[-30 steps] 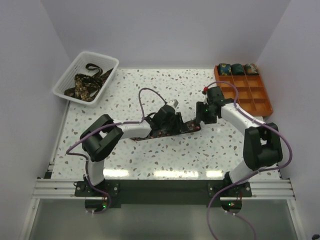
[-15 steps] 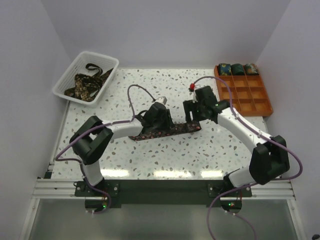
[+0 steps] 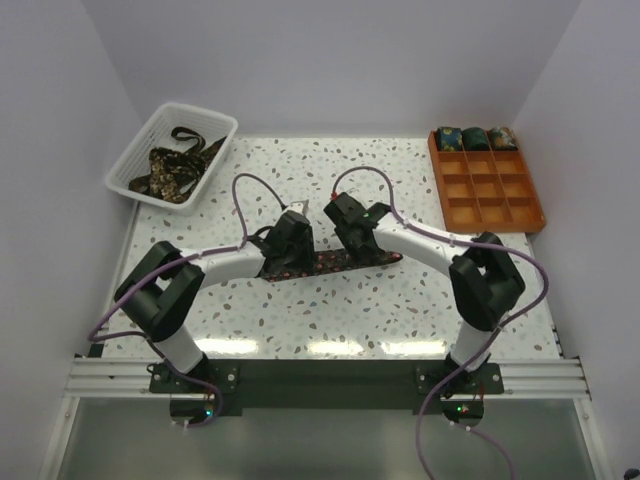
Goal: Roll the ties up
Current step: Roll the tie
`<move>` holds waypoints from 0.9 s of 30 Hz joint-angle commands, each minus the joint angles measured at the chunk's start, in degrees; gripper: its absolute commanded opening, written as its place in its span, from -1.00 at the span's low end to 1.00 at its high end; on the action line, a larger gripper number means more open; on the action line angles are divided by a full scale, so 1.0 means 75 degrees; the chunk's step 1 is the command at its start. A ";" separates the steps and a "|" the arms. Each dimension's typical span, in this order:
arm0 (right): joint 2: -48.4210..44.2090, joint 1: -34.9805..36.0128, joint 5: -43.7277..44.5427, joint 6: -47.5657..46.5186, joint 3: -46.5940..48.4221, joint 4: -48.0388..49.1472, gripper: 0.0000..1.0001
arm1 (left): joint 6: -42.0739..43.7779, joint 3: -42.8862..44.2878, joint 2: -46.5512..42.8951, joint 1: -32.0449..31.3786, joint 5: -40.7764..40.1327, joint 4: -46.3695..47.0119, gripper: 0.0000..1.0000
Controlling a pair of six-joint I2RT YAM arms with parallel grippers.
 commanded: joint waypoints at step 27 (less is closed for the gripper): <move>0.2005 0.0248 0.3538 0.0647 0.0202 -0.0339 0.22 | 0.0345 -0.0628 0.0409 0.0577 0.0454 0.0031 -0.41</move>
